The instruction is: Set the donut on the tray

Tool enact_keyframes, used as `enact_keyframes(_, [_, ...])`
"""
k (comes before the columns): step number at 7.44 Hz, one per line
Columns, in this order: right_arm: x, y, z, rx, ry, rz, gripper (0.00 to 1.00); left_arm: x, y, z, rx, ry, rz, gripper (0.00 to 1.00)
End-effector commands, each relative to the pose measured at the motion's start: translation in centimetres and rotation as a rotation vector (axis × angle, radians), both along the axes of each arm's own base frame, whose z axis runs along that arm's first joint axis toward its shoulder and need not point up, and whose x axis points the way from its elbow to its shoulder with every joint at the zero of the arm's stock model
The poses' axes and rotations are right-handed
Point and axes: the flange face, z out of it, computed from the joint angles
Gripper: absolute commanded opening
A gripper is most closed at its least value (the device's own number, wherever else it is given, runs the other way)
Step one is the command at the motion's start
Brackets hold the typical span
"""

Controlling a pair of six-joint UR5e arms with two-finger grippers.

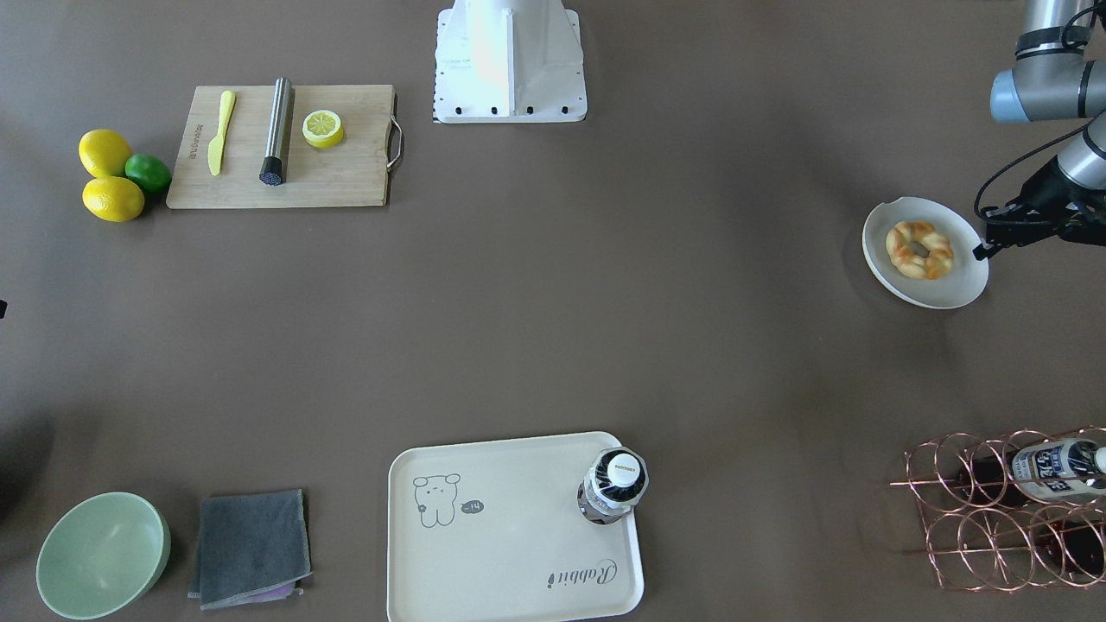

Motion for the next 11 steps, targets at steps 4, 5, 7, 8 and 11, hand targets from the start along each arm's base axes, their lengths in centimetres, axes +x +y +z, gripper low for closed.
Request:
enact_keyframes(4, [-2.0, -0.8, -4.5, 0.041, -0.026, 0.004, 1.0, 4.2, -5.0, -10.4, -0.113, 0.247, 0.02, 0.0])
enact_keyframes(5, [-4.0, -0.9, -7.6, 0.03, -0.047, 0.02, 1.0, 5.2, -5.8, -13.3, -0.11, 0.289, 0.034, 0.0])
enact_keyframes(7, [-6.8, -1.2, -11.3, 0.035, -0.075, 0.017, 1.0, 11.2, -4.1, -19.7, -0.035, 0.339, 0.161, 0.0])
enact_keyframes(8, [-8.2, -1.4, -13.6, 0.045, -0.093, 0.015, 1.0, 14.6, -4.0, -23.8, -0.033, 0.352, 0.17, 0.0])
enact_keyframes(11, [-12.3, -0.3, -20.3, 0.05, -0.151, 0.019, 1.0, 22.1, -2.8, -37.0, -0.014, 0.271, 0.159, 0.0])
